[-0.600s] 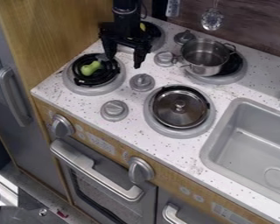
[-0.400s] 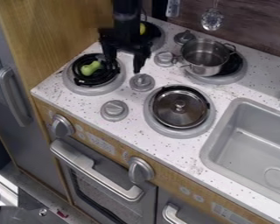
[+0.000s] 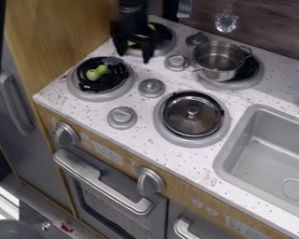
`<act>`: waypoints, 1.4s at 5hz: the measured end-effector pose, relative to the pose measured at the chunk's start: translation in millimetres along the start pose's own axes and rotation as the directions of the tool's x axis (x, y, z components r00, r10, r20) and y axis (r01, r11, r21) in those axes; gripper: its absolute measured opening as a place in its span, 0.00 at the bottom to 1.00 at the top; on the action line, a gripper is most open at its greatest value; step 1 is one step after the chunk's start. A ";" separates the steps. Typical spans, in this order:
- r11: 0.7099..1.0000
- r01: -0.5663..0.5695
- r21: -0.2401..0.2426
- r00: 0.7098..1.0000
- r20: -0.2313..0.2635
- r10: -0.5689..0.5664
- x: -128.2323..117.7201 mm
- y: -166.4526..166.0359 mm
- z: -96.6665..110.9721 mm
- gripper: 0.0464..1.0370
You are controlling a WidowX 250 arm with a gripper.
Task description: Take the yellow thing and put it in the middle of the burner
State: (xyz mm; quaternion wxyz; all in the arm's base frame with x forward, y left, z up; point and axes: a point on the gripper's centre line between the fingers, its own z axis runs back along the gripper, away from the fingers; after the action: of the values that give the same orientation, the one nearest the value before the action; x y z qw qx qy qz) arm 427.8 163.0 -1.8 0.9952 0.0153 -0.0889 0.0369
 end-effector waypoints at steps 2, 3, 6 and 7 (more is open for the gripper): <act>0.990 0.120 0.070 0.974 0.186 -0.131 34.9 38.4 2.8 0.96; 0.980 0.165 0.111 0.943 0.275 -0.189 43.6 56.3 6.8 0.96; 0.974 0.196 0.112 0.907 0.356 -0.224 64.7 62.5 -7.4 0.96; 0.977 0.199 0.070 0.919 0.332 -0.212 60.4 57.3 -20.3 0.96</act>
State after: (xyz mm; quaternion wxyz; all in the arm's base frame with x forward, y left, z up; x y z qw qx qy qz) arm 486.3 225.2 -9.6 0.9631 0.0482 -0.2556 -0.0693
